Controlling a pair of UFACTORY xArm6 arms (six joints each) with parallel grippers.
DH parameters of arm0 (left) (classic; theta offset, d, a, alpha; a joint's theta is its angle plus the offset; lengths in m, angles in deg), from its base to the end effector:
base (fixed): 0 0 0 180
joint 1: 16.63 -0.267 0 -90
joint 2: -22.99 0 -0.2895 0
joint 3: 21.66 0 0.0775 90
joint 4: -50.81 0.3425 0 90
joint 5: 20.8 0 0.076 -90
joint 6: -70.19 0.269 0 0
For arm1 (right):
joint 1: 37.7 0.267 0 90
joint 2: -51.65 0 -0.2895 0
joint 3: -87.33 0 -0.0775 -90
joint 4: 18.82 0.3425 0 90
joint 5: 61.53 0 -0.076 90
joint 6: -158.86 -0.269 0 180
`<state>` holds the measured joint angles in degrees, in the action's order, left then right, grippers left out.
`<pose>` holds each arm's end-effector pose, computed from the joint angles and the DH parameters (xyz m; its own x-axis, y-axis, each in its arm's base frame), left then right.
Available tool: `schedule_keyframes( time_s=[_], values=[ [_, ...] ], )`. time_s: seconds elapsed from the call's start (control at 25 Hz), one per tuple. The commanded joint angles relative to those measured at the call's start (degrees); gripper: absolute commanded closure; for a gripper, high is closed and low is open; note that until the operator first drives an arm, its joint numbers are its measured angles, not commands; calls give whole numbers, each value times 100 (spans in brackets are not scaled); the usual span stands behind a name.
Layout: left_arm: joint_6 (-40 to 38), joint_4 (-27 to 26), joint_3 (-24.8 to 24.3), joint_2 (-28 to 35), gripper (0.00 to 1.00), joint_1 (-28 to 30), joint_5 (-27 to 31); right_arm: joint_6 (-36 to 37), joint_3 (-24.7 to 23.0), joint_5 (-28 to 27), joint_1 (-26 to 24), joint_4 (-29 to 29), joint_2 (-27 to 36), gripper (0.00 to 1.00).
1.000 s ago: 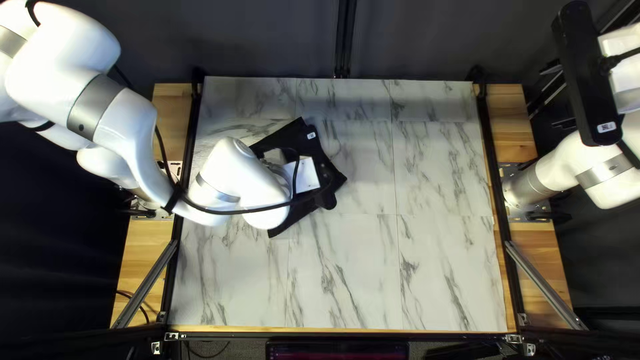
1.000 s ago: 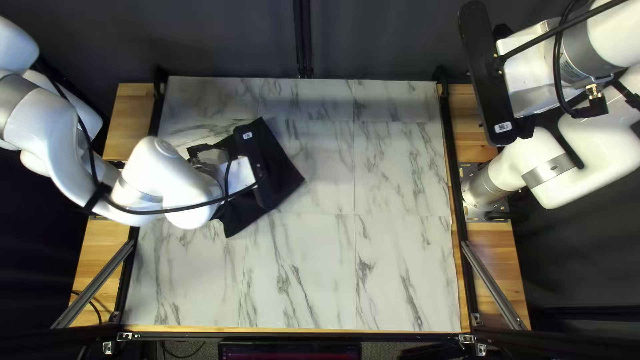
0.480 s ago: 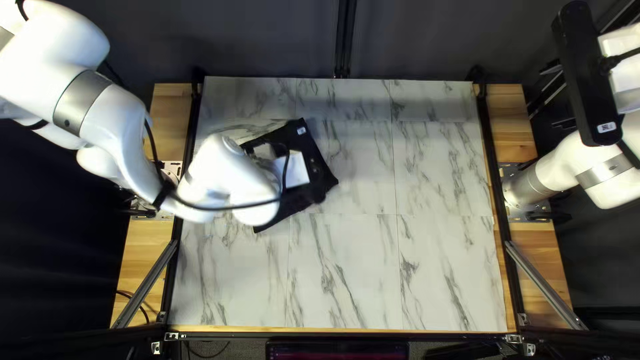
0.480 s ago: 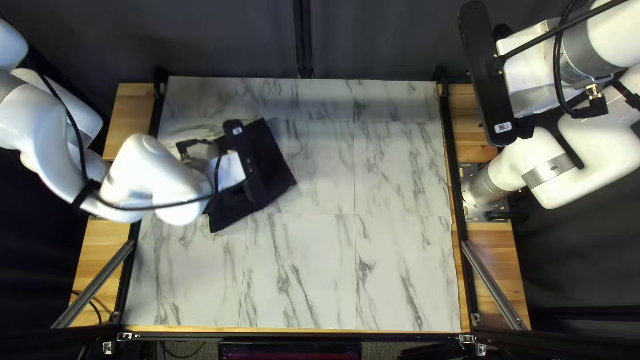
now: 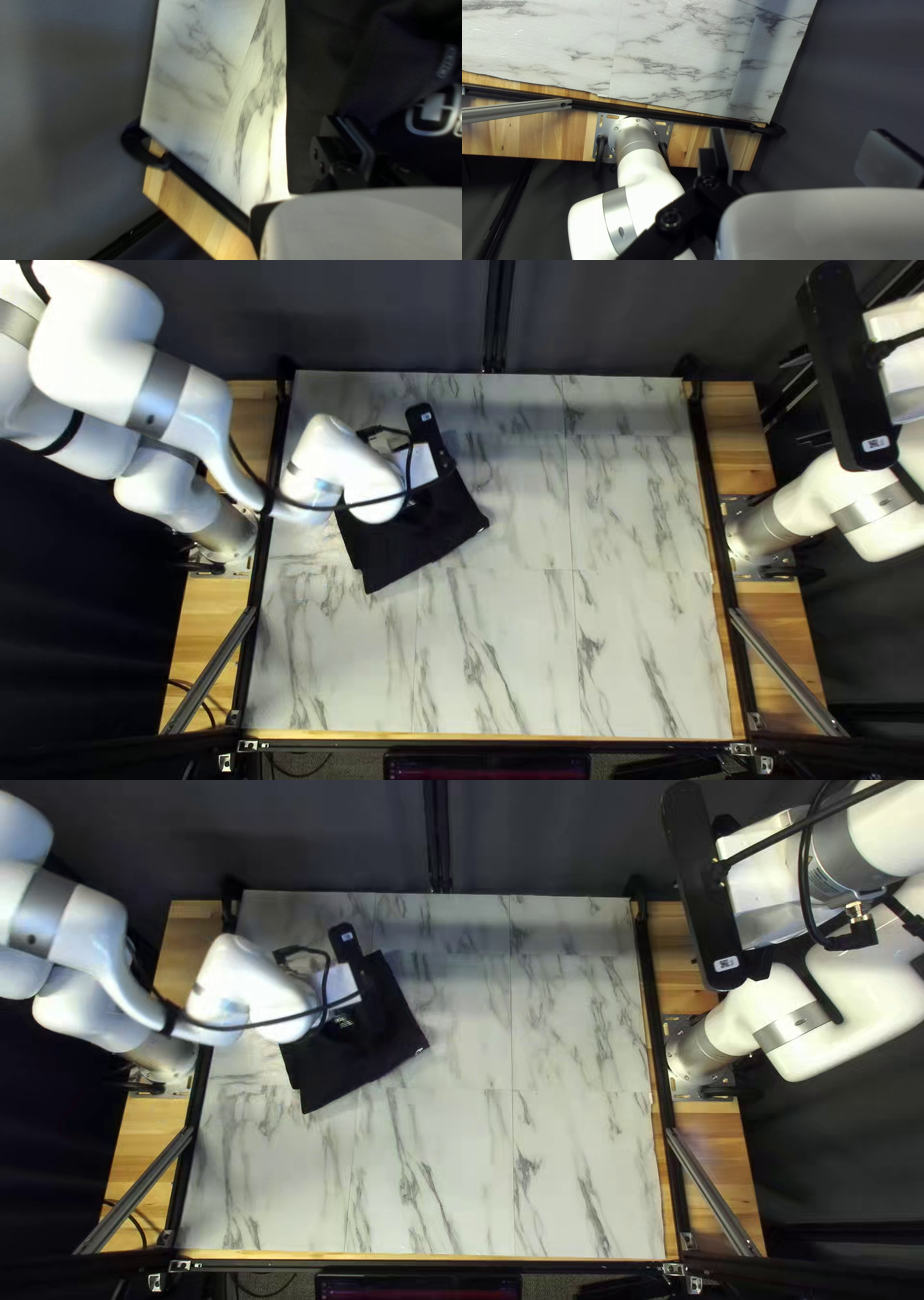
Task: Fold t-shirt
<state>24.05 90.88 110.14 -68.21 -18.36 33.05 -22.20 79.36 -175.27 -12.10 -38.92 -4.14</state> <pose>0.3273 0.1209 0.0939 0.9449 0.3173 0.0808 0.3115 -0.7950 -0.5205 0.2128 -0.0035 0.4770 0.9558 0.2853 0.0713 0.2511 -0.9180 0.3070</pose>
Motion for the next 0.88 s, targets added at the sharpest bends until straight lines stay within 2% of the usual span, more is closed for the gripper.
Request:
schedule_keyframes(
  time_s=[0.04, 0.08, 0.32, 0.56, 0.76, 0.88],
  values=[
    [-3, 47, -7, -174, 69, -77, -262, 0, 0, 0, 0, 0, 0, 0],
    [65, 28, 3, -167, 0, -82, -315, 0, 0, 0, 0, 0, 0, 0],
    [707, -286, -302, 556, 0, -59, -480, 0, 0, 0, 0, 0, 0, 0],
    [1545, -839, -930, 1801, 0, 206, -614, 0, 0, 0, 0, 0, 0, 0],
    [1930, -1419, -1661, 2100, 0, 517, -1396, 0, 0, 0, 0, 0, 0, 0],
    [2463, -1814, -2039, 2203, 0, 428, -1874, 0, 0, 0, 0, 0, 0, 0]
  ],
)
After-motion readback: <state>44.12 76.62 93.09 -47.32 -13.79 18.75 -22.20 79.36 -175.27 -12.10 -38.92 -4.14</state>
